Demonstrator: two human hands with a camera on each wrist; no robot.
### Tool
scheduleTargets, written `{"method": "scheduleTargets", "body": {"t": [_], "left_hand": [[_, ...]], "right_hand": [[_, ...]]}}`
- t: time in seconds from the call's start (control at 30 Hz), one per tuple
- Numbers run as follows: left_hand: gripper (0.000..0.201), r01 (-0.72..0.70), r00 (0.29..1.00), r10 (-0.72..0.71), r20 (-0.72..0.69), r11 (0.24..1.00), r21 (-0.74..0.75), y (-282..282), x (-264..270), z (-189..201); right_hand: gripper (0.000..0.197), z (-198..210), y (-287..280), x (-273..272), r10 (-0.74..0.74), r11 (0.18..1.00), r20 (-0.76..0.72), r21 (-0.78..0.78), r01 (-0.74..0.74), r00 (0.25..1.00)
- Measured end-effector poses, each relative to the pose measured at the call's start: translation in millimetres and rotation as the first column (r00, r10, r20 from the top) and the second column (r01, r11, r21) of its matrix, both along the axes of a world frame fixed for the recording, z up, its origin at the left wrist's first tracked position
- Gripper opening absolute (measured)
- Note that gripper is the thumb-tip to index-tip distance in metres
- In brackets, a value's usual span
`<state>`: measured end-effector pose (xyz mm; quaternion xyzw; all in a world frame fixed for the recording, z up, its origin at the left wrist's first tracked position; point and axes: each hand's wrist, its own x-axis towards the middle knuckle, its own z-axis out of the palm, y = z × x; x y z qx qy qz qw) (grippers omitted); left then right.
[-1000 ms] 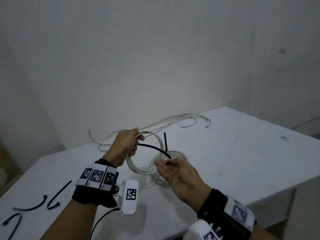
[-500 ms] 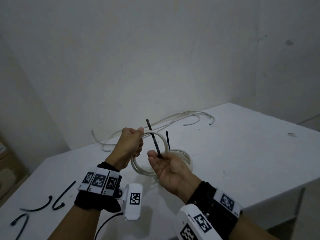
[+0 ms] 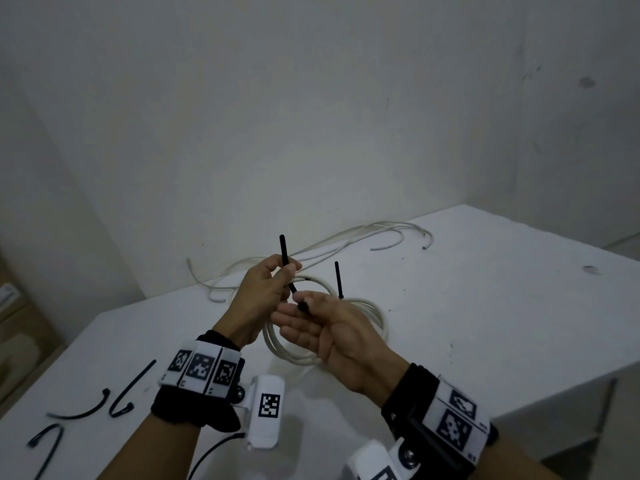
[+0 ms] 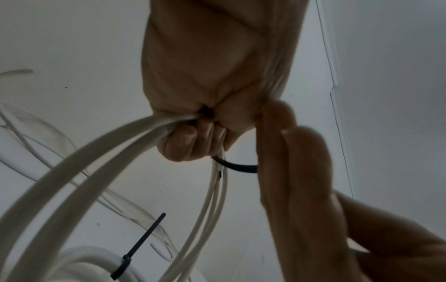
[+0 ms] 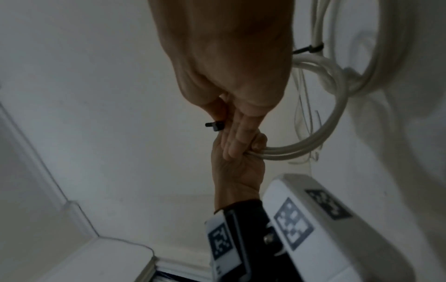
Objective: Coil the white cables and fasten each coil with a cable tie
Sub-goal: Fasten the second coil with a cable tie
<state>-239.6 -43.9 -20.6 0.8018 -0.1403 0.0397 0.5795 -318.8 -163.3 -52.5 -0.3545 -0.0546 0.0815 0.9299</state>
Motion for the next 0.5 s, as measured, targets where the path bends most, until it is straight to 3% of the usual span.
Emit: {"method": "scheduleTargets", "body": {"t": [0.1, 0.2, 0.3, 0.43, 0.5], "left_hand": [[0.018, 0.035, 0.999, -0.035, -0.003, 0.999, -0.027, 3.6, 0.7, 0.7], [0.02, 0.051, 0.999, -0.05, 0.015, 0.998, -0.029, 2.2, -1.2, 0.1], [0.02, 0.062, 0.997, -0.061, 0.046, 0.998, -0.03, -2.6, -5.3, -0.8], [0.02, 0.069, 0.992, -0.064, 0.112, 0.997, -0.043, -11.8, -15.6, -1.9], [0.02, 0.056, 0.981, -0.054, 0.187, 0.998, -0.006, -18.6, -24.0, -3.7]], "right_hand": [[0.023, 1.1, -7.3, -3.8, -0.009, 0.99, 0.181, -0.139, 0.035, 0.983], [0.014, 7.6, -14.7, -8.3, -0.094, 0.934, 0.306, -0.301, 0.19, 0.947], [0.013, 16.8, -18.7, -9.0, -0.193, 0.823, 0.443, -0.412, 0.391, 0.875], [0.012, 18.2, -23.8, 8.3, -0.363, 0.573, 0.608, -0.452, 0.684, 0.706], [0.012, 18.1, -24.8, 15.1, -0.431, 0.548, 0.608, -0.411, 0.729, 0.667]]}}
